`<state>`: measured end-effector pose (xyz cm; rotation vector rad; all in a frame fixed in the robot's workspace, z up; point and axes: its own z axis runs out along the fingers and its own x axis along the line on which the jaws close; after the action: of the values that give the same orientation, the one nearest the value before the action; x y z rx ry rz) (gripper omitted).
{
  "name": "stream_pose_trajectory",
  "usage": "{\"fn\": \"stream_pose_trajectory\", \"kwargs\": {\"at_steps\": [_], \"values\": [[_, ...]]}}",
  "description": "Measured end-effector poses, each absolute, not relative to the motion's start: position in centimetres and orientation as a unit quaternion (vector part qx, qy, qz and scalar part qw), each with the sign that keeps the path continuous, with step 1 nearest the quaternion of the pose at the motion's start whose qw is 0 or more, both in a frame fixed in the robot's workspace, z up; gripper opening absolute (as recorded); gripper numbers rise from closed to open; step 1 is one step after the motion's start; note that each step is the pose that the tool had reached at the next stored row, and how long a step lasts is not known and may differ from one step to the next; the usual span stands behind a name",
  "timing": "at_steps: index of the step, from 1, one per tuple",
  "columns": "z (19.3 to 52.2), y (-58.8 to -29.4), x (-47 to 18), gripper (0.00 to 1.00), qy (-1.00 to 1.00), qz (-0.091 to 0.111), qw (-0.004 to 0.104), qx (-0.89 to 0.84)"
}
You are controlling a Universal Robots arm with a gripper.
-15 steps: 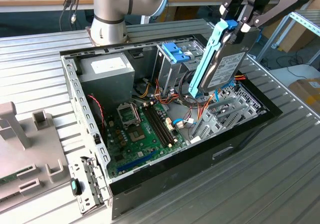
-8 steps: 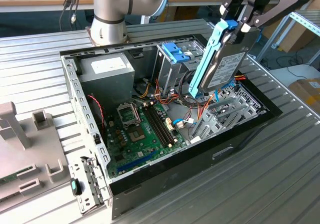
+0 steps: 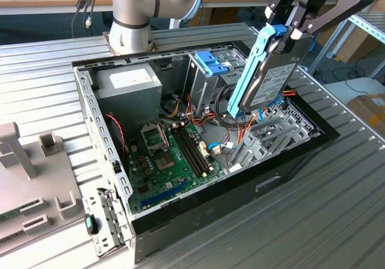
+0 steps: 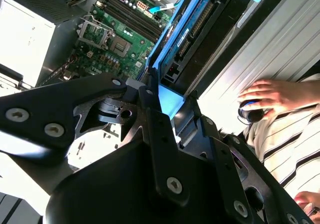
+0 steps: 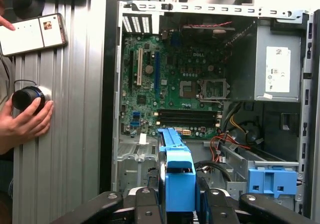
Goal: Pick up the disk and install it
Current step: 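Pick up the disk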
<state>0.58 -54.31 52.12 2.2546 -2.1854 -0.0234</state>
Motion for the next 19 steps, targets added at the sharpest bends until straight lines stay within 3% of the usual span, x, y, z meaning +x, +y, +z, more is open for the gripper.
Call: {"fn": "stream_pose_trajectory", "kwargs": {"at_steps": [19], "values": [[52.11, -55.16, 0.58, 0.36, -0.696, -0.007, 0.001, 0.718]]}}
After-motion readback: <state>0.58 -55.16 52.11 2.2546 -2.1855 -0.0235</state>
